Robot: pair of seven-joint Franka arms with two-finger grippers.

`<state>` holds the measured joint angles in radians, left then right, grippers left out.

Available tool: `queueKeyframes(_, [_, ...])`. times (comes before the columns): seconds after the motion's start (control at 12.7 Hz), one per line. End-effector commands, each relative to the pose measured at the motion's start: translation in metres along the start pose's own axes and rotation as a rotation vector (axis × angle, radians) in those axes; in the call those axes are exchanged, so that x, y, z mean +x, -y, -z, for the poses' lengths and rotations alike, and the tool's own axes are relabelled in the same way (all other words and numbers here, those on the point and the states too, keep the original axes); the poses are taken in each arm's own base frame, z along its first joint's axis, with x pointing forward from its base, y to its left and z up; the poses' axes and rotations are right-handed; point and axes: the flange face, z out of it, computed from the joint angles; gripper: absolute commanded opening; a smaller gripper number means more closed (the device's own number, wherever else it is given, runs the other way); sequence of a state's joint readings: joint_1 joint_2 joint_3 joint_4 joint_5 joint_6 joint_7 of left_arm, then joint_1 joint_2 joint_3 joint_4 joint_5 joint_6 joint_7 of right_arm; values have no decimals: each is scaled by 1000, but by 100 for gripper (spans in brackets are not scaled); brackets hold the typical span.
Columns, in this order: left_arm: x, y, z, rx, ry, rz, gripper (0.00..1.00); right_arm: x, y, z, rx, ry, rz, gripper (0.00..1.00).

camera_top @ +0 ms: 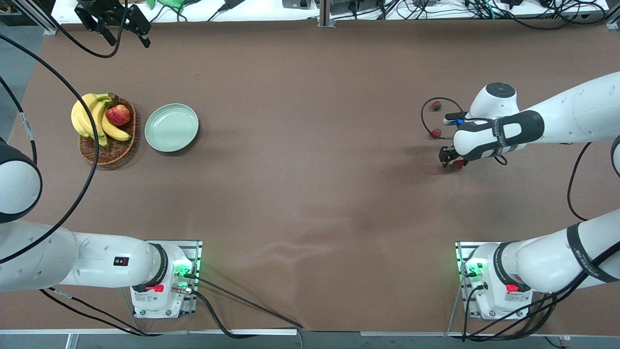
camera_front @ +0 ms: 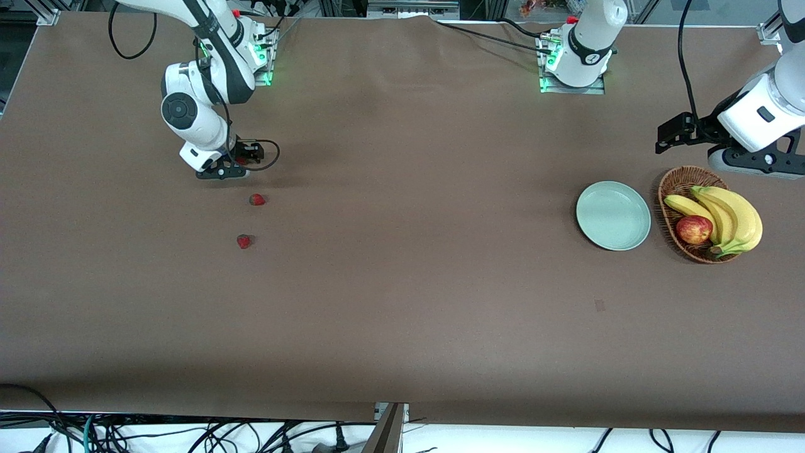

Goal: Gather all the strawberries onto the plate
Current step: 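Grasp the first strawberry with the right gripper and lift it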

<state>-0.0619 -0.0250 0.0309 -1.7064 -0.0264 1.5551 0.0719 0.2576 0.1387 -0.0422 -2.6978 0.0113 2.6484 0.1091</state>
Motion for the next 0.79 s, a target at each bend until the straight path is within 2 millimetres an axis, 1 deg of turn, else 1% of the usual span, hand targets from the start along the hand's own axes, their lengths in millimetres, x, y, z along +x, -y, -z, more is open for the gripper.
queueKeyframes(0.0, [3,-1,2,-24,-4,1,100,-5,0,-6,4,-8,22,55])
queueKeyframes(0.16, [4,0,2,-24,-3,3,100,-5,1,-5,5,-8,24,32])
queueKeyframes(0.39, [4,0,2,-24,-3,3,100,-5,1,0,6,-8,20,3])
queueKeyframes(0.47, [4,0,2,-24,-3,3,100,-5,1,3,6,-7,9,0])
queueKeyframes(0.63, [5,0,2,-24,-12,3,100,-1,4,12,7,-3,9,0])
queueKeyframes(0.71, [5,0,2,-24,-13,3,100,5,13,19,7,-15,-1,0])
